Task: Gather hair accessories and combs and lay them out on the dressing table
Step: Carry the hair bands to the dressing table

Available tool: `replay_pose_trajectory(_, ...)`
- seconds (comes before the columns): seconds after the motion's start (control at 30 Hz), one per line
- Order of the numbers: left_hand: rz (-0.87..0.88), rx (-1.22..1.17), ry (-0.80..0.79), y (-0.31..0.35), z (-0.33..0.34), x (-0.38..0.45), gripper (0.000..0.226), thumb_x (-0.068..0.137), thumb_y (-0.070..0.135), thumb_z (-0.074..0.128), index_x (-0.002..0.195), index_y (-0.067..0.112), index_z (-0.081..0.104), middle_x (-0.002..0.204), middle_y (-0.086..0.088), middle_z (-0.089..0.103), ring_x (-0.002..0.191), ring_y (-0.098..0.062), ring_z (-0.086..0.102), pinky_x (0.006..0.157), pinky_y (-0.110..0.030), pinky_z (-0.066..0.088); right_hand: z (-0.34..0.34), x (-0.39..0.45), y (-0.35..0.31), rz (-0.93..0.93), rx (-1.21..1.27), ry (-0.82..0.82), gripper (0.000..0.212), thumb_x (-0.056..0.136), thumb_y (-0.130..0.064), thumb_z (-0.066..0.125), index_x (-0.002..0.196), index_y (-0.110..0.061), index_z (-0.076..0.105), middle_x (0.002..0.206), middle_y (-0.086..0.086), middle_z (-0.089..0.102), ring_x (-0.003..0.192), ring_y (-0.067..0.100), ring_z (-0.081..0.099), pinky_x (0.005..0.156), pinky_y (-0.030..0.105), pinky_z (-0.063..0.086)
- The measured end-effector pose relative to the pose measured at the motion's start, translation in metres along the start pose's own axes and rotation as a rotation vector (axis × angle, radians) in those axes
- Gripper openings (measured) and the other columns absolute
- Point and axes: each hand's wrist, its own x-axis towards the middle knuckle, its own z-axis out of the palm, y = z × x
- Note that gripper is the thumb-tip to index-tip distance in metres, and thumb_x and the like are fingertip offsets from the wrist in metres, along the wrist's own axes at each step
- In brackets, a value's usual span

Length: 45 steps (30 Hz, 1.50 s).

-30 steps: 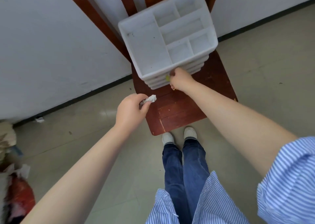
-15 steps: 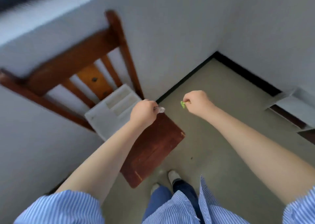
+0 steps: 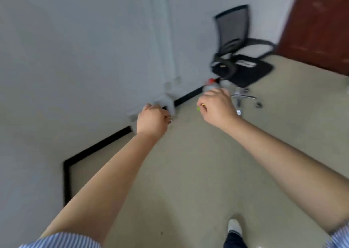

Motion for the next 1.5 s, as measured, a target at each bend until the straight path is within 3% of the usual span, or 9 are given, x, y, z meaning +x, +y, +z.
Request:
replay_pose_trajectory(0.1,0.262,-0.040,-0.027,0.121,0.036,0.052,0.021,0.088,0.009,0.052,0.092,0.009,0.072,0.102,-0.015,0.066,0.102,-0.033,0.049,0.080,-0.037,0.048,-0.061,-0.032,0.113,0.197,-0.092,0.052,0.011,0.068,0.008,0.064,0.068,-0.001,0.071,0.074,0.021,0.071,0.083,0.035,0.064,0.073,0.041,0.045)
replay_pose_trajectory(0.3,0.596,-0.047,-0.242,0.353,0.107,0.142,0.020,0.088,0.012,0.053,0.097,0.011,0.071,0.106,-0.013,0.069,0.107,-0.031,0.056,0.081,-0.033,0.049,-0.152,-0.097,0.313,0.513,-0.361,-0.129,0.022,0.082,-0.006,0.053,0.094,-0.012,0.071,0.102,0.011,0.069,0.102,0.027,0.059,0.087,0.033,0.040)
replay_pose_trajectory(0.47,0.822,-0.046,-0.243,0.536,0.150,0.193,0.023,0.089,0.011,0.052,0.105,0.015,0.069,0.109,-0.014,0.066,0.105,-0.032,0.055,0.083,-0.035,0.049,-0.215,-0.137,0.441,0.775,-0.551,-0.253,0.032,0.088,-0.007,0.047,0.113,-0.017,0.063,0.114,0.005,0.062,0.110,0.024,0.054,0.093,0.033,0.037)
replay_pose_trajectory(0.57,0.898,-0.086,-0.268,0.629,0.172,0.221,0.020,0.090,0.012,0.053,0.100,0.012,0.070,0.103,-0.014,0.068,0.101,-0.030,0.055,0.076,-0.033,0.049,-0.247,-0.141,0.513,0.901,-0.636,-0.286,0.023,0.085,-0.001,0.048,0.100,-0.005,0.065,0.089,0.008,0.057,0.103,0.028,0.055,0.080,0.028,0.037)
replay_pose_trajectory(0.67,0.982,-0.098,-0.246,0.703,0.188,0.261,0.023,0.087,0.006,0.050,0.096,0.010,0.070,0.100,-0.015,0.068,0.099,-0.032,0.056,0.076,-0.034,0.050,-0.275,-0.125,0.588,0.953,-0.722,-0.377,0.022,0.081,0.006,0.047,0.093,-0.001,0.065,0.059,0.002,0.026,0.098,0.029,0.056,0.071,0.028,0.028)
replay_pose_trajectory(0.8,1.046,-0.096,-0.214,0.789,0.212,0.345,0.022,0.084,0.001,0.049,0.085,0.006,0.070,0.095,-0.018,0.067,0.093,-0.033,0.057,0.071,-0.035,0.048,-0.308,-0.083,0.699,1.031,-0.769,-0.369,0.023,0.084,0.003,0.047,0.098,-0.003,0.064,0.075,0.008,0.044,0.100,0.030,0.058,0.083,0.032,0.043)
replay_pose_trajectory(1.03,1.134,-0.120,-0.276,0.941,0.248,0.504,0.023,0.087,0.007,0.048,0.091,0.006,0.071,0.100,-0.017,0.068,0.097,-0.032,0.059,0.075,-0.033,0.050,-0.368,-0.037,0.884,1.207,-0.627,-0.200,0.031,0.087,-0.002,0.046,0.112,-0.012,0.062,0.118,0.008,0.060,0.110,0.028,0.056,0.093,0.033,0.042)
replay_pose_trajectory(1.33,1.211,-0.136,-0.345,1.176,0.349,0.623,0.024,0.088,0.010,0.050,0.096,0.012,0.072,0.104,-0.013,0.068,0.096,-0.028,0.062,0.073,-0.030,0.049,-0.421,-0.052,1.129,1.357,-0.586,-0.071,0.032,0.087,-0.003,0.047,0.110,-0.015,0.066,0.116,0.004,0.068,0.113,0.024,0.051,0.090,0.030,0.048)
replay_pose_trajectory(1.5,1.148,-0.101,-0.461,1.317,0.406,0.695,0.025,0.090,0.011,0.047,0.094,0.006,0.071,0.101,-0.015,0.070,0.077,-0.020,0.052,0.063,-0.024,0.035,-0.463,-0.052,1.293,1.389,-0.411,-0.040,0.029,0.089,-0.006,0.048,0.110,-0.012,0.067,0.119,0.007,0.067,0.110,0.024,0.059,0.091,0.029,0.049)
